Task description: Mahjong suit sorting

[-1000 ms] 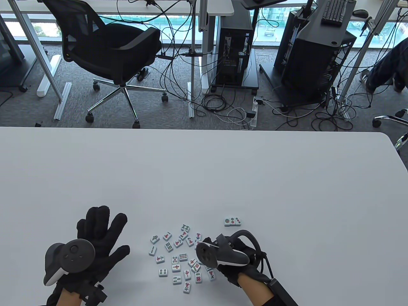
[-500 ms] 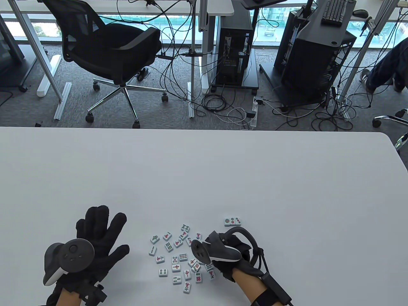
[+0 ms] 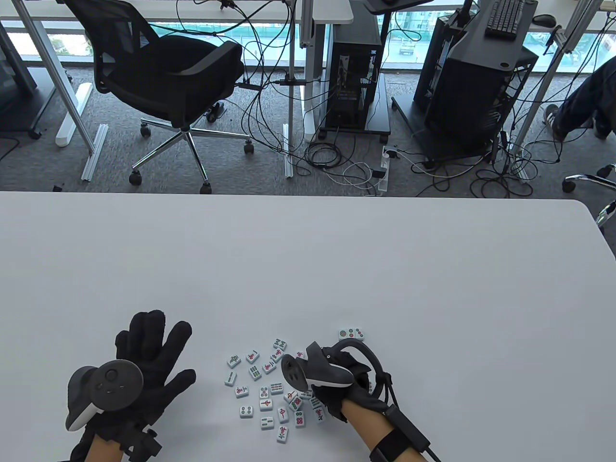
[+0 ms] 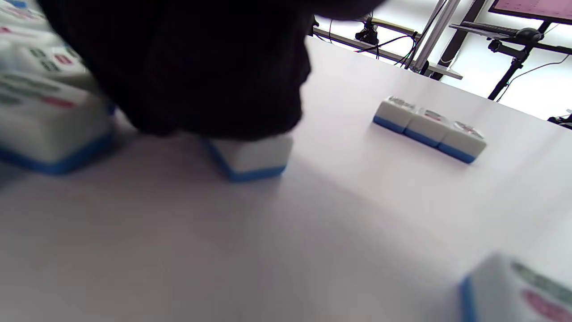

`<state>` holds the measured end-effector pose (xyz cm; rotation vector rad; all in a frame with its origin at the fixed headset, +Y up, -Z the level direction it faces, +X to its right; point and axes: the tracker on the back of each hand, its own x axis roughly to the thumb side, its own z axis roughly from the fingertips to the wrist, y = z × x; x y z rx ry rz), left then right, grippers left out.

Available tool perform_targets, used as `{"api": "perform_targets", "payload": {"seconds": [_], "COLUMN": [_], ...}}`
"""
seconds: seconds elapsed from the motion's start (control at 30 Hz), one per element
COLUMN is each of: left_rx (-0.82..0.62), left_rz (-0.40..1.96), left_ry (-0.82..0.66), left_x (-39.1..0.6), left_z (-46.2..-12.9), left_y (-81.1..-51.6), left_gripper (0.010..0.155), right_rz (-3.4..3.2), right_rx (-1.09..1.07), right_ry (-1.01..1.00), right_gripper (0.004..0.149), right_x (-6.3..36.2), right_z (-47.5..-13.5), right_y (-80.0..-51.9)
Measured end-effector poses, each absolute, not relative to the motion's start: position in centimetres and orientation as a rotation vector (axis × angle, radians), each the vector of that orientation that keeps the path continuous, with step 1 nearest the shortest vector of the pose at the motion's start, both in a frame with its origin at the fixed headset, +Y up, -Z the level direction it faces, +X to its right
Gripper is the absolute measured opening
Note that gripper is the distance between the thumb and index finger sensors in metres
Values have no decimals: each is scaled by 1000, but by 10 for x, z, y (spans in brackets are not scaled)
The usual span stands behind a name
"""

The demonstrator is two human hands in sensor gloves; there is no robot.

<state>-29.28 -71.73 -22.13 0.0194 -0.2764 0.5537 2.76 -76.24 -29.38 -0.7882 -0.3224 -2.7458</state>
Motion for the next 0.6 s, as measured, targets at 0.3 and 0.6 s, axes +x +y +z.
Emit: {"api": "perform_targets", "payload": {"seconds": [0.3, 0.6], "left_rx": [23, 19], "left_rz": [557, 547], "left_ry": [-276, -283], "left_x": [-293, -292], "left_z": [-221, -221], "left_y": [-717, -718], "left_gripper": [80, 80], "right_rz": [-3081, -2934], "right_rx": [-745, -644], "right_ry": [-139, -283], "right_gripper": [58, 58], "right_x": [78, 115], "right_z": [-297, -273], "right_y": [-717, -741]}}
